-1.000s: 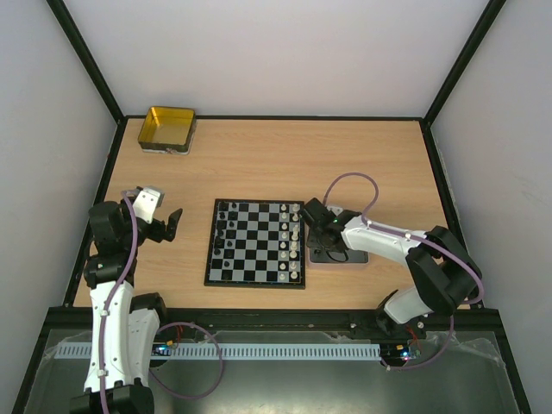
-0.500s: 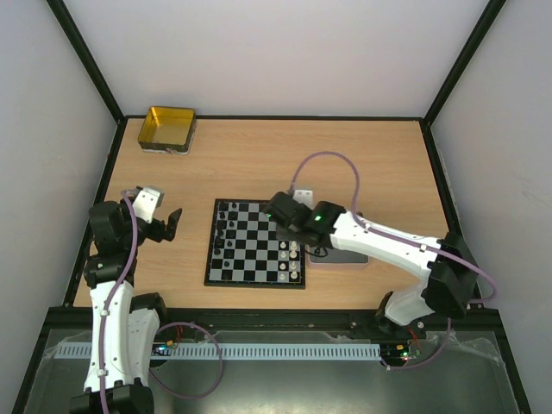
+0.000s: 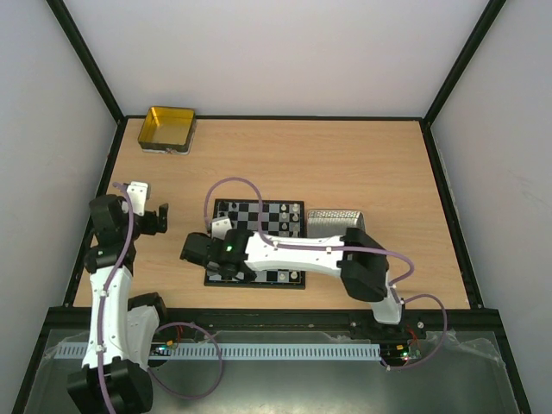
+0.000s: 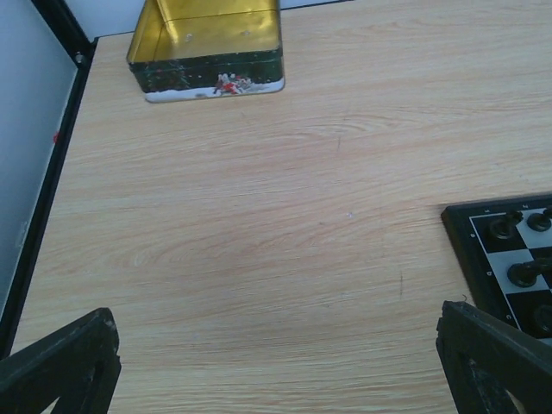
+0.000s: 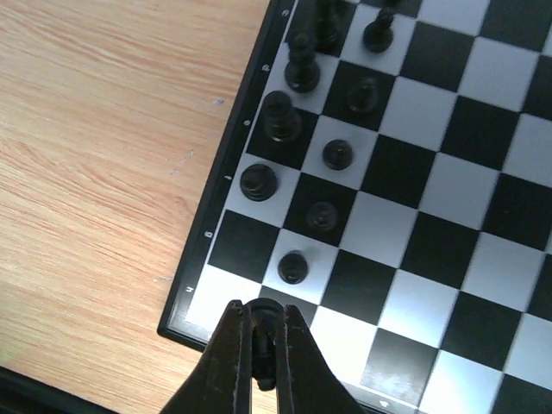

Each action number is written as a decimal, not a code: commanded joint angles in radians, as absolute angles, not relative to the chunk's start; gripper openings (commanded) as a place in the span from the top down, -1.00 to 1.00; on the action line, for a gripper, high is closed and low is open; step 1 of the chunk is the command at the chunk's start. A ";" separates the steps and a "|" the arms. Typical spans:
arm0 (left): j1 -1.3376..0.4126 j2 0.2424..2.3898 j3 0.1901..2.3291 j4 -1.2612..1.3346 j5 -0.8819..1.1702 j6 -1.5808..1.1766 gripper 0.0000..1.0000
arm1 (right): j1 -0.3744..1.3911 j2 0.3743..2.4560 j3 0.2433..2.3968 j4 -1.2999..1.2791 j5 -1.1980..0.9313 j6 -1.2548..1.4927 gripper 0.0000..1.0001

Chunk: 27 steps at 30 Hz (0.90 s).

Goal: Set up the chess pieces on the board
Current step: Place the chess piece on the chessboard.

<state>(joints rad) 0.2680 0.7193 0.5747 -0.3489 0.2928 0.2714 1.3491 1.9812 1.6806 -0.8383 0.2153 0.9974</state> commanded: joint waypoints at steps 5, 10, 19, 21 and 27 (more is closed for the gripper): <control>0.294 0.692 0.579 -0.320 0.272 0.236 -0.99 | 1.368 2.110 1.812 -0.888 0.180 0.970 0.96; 0.302 0.694 0.578 -0.319 0.269 0.234 -0.98 | 1.368 2.155 1.839 -0.890 0.180 0.962 0.96; 0.324 0.692 0.580 -0.315 0.267 0.225 -0.98 | 1.362 2.218 1.884 -0.902 0.177 0.946 0.96; 0.328 0.691 0.579 -0.314 0.267 0.224 -0.99 | 1.359 2.223 1.884 -0.902 0.181 0.946 0.96; 0.337 0.688 0.578 -0.314 0.271 0.224 -0.98 | 1.341 2.222 1.858 -0.885 0.178 0.942 0.96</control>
